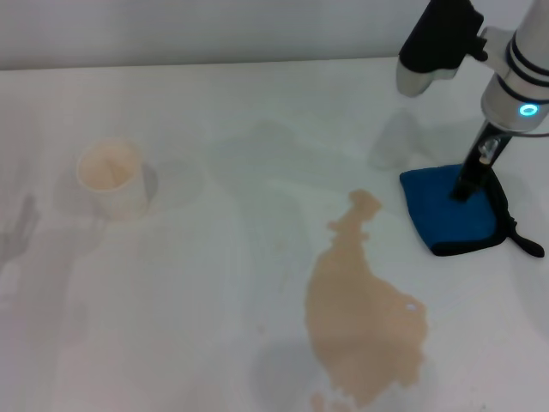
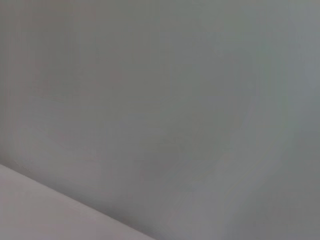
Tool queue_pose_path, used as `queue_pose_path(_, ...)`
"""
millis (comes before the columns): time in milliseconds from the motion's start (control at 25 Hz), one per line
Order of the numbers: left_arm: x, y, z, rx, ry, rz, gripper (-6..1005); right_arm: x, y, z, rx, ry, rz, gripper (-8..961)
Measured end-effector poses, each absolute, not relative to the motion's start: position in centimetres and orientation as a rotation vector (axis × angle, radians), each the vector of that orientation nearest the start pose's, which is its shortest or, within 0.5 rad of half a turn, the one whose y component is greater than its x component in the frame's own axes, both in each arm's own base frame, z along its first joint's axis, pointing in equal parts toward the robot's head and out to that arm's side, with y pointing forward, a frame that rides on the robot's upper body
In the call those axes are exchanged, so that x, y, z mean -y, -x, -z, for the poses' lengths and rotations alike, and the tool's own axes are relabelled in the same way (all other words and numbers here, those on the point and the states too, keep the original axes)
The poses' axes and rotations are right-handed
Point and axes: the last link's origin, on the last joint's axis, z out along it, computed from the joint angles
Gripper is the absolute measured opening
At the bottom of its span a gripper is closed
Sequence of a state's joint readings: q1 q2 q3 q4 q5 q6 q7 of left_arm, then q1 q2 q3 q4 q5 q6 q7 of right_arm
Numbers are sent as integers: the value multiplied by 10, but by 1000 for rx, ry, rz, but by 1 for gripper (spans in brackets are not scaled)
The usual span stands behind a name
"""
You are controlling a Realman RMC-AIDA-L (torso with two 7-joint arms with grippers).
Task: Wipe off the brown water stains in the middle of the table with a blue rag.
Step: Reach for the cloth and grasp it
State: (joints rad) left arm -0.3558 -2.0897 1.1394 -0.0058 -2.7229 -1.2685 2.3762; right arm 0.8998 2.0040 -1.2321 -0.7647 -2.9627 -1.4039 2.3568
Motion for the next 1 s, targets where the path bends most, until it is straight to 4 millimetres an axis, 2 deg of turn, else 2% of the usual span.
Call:
queue_pose_path(200, -284, 367, 9, 1017, 1467, 1003, 865, -406, -244, -16, -806, 2447, 1032, 485)
queue_pose_path(480, -290, 366, 4, 1005, 1456, 1012, 865, -397, -253, -11, -870, 2466, 998, 462)
queue_pose_path(1000, -293, 365, 4, 1007, 1457, 1009, 865, -399, -264, -2, -895, 2452, 958, 462)
